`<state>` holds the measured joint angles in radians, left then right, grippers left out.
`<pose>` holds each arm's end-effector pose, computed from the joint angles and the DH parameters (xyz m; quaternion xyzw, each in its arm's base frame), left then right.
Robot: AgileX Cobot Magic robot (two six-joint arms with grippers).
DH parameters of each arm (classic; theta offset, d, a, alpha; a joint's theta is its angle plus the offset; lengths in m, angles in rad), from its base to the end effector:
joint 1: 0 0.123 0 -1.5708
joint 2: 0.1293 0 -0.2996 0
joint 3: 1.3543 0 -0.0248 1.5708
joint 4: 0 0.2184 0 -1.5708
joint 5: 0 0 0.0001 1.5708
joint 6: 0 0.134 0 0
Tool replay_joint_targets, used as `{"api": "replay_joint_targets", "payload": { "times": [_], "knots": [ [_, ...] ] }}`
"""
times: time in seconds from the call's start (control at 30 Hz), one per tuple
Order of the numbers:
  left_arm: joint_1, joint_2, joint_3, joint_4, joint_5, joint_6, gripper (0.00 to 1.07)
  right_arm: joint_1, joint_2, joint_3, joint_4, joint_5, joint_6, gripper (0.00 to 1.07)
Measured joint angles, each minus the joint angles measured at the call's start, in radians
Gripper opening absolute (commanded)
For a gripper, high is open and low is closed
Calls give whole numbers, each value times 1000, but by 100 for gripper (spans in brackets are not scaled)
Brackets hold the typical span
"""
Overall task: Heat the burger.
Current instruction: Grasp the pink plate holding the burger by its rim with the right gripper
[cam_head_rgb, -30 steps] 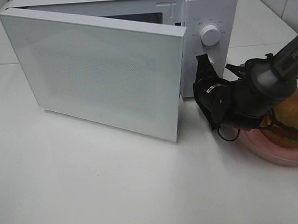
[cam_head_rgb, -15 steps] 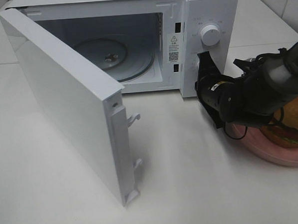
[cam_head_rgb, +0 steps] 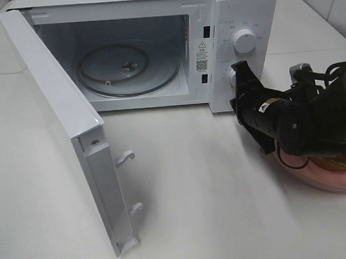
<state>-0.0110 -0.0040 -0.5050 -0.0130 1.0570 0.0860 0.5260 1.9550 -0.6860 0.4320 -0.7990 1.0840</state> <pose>-0.0105 -0.0014 0.2439 0.0415 0.8489 0.0133 0.5268 0.3393 0.1505 0.1378 0.4246 0.7204 0.3638 0.4104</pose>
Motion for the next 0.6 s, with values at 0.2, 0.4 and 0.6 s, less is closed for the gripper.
{"api": "replay_joint_targets", "payload": {
  "times": [0.2, 0.4, 0.6],
  "knots": [
    [0, 0, 0, 0, 0, 0, 0, 0, -49, 48, -12, -2, -5, 0],
    [0, 0, 0, 0, 0, 0, 0, 0, -71, 53, -73, -11, -36, 0],
    [0, 0, 0, 0, 0, 0, 0, 0, -72, 53, -152, -18, -92, 0]
  ]
}}
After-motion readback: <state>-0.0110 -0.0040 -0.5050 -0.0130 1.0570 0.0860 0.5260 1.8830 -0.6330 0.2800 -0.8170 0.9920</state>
